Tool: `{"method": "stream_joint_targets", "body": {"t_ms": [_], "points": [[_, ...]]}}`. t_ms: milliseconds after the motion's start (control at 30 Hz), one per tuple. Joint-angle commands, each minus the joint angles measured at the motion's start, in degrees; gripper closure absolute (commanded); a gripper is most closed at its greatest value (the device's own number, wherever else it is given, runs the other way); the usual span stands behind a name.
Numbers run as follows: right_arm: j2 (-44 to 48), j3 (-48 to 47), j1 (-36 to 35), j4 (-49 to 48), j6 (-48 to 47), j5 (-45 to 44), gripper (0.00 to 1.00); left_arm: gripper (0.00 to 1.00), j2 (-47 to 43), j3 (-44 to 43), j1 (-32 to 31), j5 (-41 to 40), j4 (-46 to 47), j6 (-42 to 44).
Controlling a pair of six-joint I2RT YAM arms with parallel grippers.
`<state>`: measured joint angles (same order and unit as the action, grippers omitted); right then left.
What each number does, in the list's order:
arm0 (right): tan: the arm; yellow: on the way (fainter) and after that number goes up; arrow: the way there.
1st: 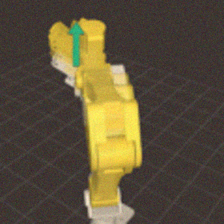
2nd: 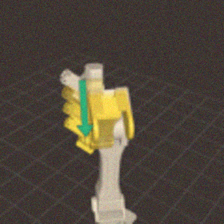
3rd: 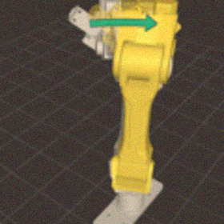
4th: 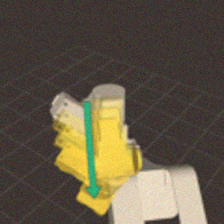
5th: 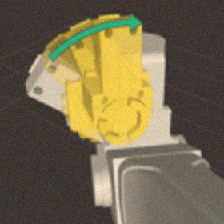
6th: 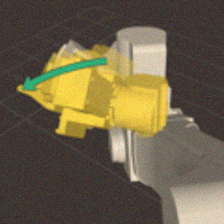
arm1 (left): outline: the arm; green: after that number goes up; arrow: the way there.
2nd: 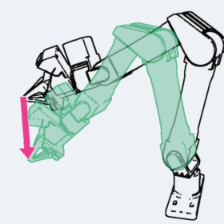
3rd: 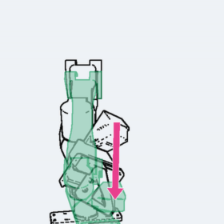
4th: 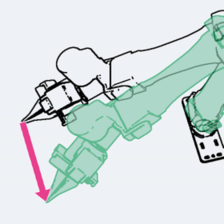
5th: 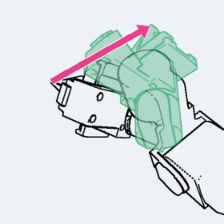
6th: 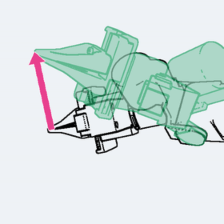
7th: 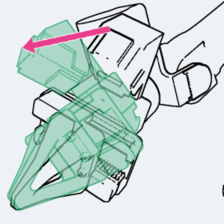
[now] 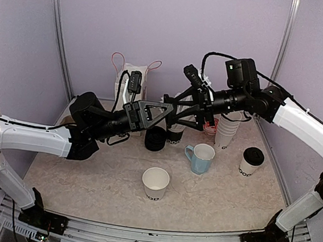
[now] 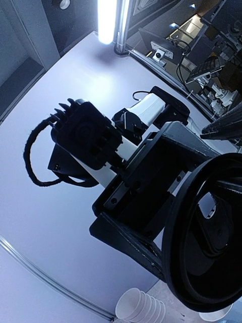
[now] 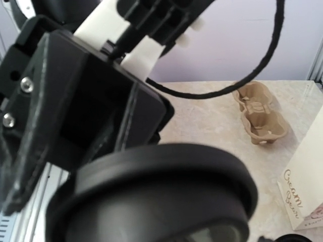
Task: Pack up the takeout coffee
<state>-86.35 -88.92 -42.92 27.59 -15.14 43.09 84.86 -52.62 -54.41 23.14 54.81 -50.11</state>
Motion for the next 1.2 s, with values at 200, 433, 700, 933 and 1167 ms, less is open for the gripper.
{"method": "stream_joint_targets", "body": {"t_ms": [200,433,700,933,1167], "points": [[-2.3,-1.4,-0.6,1.8,-0.9,-0.1,0.52,0.86,-1.3,1.2,1.7,0.9,-0.1,-0.3],[-1.4,-0.9,-0.6,2.1,-1.5,-2.4,0.32,1.0,-0.5,2.4,4.3,3.5,1.4,-2.7],[1.3,-1.2,-0.7,3.0,-5.2,-4.9,0.1,1.0,1.1,4.3,7.0,11.6,10.3,-8.9],[-1.4,-4.3,-1.0,4.0,-4.8,-3.2,0.02,1.0,6.0,3.7,6.7,16.9,24.0,-17.6],[-2.0,-4.5,-2.7,3.6,-4.4,-3.9,0.1,1.0,10.5,3.9,6.7,12.9,33.9,-24.0]]}}
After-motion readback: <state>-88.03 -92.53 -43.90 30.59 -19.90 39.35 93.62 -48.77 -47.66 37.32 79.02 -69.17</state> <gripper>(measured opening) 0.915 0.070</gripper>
